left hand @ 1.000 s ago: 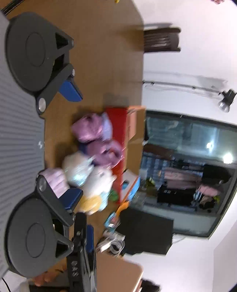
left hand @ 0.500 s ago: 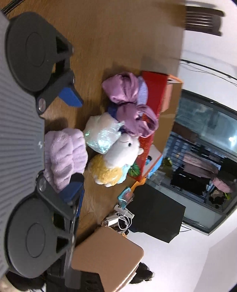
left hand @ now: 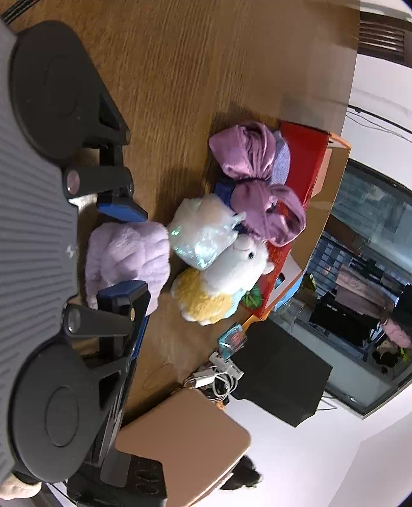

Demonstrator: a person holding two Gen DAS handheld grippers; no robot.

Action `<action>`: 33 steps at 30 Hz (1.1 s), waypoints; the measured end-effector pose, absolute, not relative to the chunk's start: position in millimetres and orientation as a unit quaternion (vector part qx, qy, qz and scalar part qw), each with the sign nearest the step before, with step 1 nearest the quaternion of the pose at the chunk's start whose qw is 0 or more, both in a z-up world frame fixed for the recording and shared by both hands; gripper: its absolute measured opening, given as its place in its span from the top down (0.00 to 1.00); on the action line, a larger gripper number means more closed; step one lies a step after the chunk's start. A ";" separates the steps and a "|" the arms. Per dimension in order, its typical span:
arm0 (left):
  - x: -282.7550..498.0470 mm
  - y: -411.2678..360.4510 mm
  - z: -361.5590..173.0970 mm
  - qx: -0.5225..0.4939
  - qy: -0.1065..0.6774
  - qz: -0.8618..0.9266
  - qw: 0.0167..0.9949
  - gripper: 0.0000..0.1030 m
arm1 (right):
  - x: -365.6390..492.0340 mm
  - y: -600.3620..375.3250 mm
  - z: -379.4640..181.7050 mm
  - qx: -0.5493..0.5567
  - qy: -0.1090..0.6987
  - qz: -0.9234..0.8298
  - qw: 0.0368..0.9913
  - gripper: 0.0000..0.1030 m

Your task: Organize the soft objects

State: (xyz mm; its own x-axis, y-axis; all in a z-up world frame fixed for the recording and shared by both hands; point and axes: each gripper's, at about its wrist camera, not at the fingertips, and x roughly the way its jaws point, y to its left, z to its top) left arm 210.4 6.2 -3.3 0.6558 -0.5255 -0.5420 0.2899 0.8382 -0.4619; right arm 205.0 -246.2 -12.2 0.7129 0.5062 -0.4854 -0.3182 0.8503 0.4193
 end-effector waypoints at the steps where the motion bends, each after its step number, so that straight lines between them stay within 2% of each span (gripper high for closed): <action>1: 208.4 4.7 -3.9 -0.168 0.347 -0.233 0.893 0.66 | 204.3 -247.5 -14.2 0.161 0.304 0.226 0.911 0.54; 3: 204.2 1.9 -3.5 -0.163 0.344 -0.229 0.896 0.70 | 202.4 -249.6 -15.8 0.170 0.303 0.230 0.909 0.65; 4: 201.8 1.1 -2.1 -0.161 0.340 -0.231 0.897 0.70 | 201.3 -250.1 -14.9 0.169 0.301 0.231 0.910 0.67; 6: 199.0 0.7 1.3 -0.163 0.333 -0.239 0.897 0.72 | 200.1 -250.0 -11.1 0.161 0.297 0.226 0.914 0.82; 15: 205.4 -2.7 25.8 -0.168 0.298 -0.268 0.900 0.73 | 209.4 -250.1 7.3 0.158 0.283 0.233 0.917 0.85; 21: 236.6 9.0 53.2 -0.194 0.271 -0.289 0.898 0.73 | 228.7 -251.0 33.5 0.153 0.246 0.250 0.924 0.87; 27: 306.0 20.0 88.7 -0.205 0.249 -0.284 0.903 0.74 | 292.9 -250.7 71.2 0.142 0.214 0.281 0.925 0.87; 33: 416.6 15.9 118.2 -0.222 0.272 -0.267 0.898 0.75 | 411.8 -259.7 102.0 0.170 0.243 0.276 0.914 0.87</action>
